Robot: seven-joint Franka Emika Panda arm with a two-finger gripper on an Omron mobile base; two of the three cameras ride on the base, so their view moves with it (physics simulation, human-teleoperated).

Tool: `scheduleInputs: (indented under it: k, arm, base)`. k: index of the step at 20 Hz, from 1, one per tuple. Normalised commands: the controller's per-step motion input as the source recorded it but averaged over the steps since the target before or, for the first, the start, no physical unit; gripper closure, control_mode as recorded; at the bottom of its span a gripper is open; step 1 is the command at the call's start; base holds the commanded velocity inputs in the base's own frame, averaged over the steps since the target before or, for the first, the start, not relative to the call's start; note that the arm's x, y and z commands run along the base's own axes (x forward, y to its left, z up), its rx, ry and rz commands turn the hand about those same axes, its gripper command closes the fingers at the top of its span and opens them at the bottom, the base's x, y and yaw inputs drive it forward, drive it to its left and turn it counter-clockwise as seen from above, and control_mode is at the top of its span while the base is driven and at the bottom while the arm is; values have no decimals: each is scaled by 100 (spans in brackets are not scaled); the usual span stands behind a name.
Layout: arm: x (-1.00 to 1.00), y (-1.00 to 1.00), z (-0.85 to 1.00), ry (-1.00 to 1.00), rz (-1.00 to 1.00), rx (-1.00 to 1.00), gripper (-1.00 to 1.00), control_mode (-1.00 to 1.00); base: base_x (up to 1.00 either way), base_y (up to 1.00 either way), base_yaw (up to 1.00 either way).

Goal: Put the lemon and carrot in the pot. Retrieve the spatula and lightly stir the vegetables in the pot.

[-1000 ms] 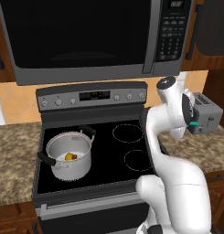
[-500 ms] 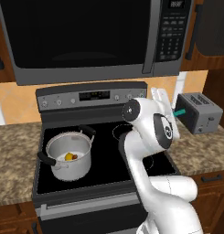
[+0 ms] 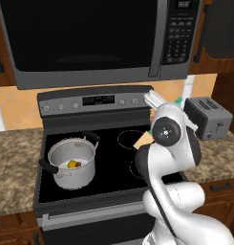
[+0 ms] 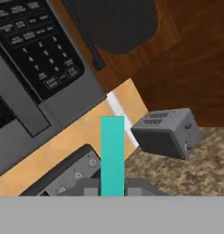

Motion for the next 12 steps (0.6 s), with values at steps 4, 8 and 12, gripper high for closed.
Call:
scheduleInputs:
  k: [4,8,12]
  arm:
    - [5,0,1,-17,46,-46,100,-100]
    - [14,0,-22,-12,42,-38,100,-100]
    - [15,0,-19,0,32,-24,100,-100]
  base:
    - [0,0,0]
    - [0,0,0]
    - [0,0,0]
